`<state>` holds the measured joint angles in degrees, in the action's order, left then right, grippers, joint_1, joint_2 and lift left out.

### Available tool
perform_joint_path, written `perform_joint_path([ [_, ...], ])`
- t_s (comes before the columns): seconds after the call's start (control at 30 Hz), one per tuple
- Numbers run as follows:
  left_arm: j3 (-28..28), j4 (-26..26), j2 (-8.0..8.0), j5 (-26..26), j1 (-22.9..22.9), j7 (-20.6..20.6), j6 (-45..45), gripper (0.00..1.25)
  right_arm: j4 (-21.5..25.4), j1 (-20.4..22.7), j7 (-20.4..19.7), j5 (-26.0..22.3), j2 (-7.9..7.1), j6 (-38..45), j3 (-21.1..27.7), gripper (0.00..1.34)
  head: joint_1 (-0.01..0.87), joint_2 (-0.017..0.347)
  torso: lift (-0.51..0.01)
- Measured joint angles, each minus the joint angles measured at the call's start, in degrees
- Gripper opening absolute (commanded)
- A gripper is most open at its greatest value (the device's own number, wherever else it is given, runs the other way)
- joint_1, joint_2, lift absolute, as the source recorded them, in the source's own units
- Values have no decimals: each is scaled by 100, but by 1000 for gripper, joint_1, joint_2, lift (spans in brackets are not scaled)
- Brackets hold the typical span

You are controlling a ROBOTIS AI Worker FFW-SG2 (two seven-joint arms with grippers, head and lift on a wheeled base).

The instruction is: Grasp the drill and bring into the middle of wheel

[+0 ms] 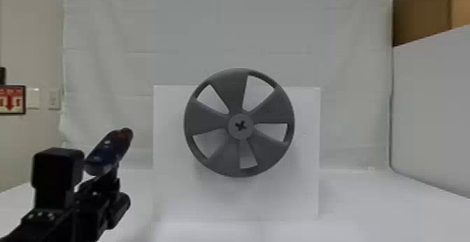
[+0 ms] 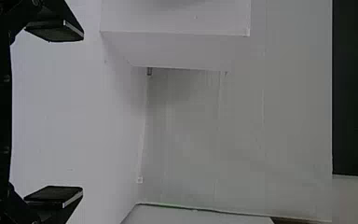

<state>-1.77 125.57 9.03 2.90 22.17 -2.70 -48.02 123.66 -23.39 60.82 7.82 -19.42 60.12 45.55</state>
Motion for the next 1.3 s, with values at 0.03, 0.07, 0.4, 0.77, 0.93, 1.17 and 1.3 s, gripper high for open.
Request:
perform_joint_path([
  [0.03, -40, 96, 15, 46, -8, -47, -81, 28, 0, -1, 0, 0, 2, 0, -1, 1201, 0, 0, -406],
  [0.07, -79, 181, 29, 89, -17, -85, -151, 28, 0, -2, 0, 0, 4, 0, -1, 1201, 0, 0, -406],
  [0.4, -491, 764, 89, 444, -82, -295, -492, 28, 0, -25, -2, 8, 22, 0, -3, 1203, 0, 0, -406],
  [0.77, -1154, 1130, 171, 639, 27, -385, -665, 28, 0, -32, -1, 14, 50, 0, -1, 1203, 0, 0, -406],
  [0.93, -1294, 1141, 178, 838, 67, -391, -673, 28, 0, -33, -2, 17, 52, 0, -2, 1203, 0, 0, -406],
  [1.17, -1555, 1138, 201, 967, 170, -488, -674, 28, 0, -47, -6, 44, 73, 0, -30, 1203, 0, 0, -406],
  [1.3, -1669, 1133, 211, 983, 245, -531, -674, 28, 0, -53, -6, 62, 79, 0, -52, 1203, 0, 0, -406],
])
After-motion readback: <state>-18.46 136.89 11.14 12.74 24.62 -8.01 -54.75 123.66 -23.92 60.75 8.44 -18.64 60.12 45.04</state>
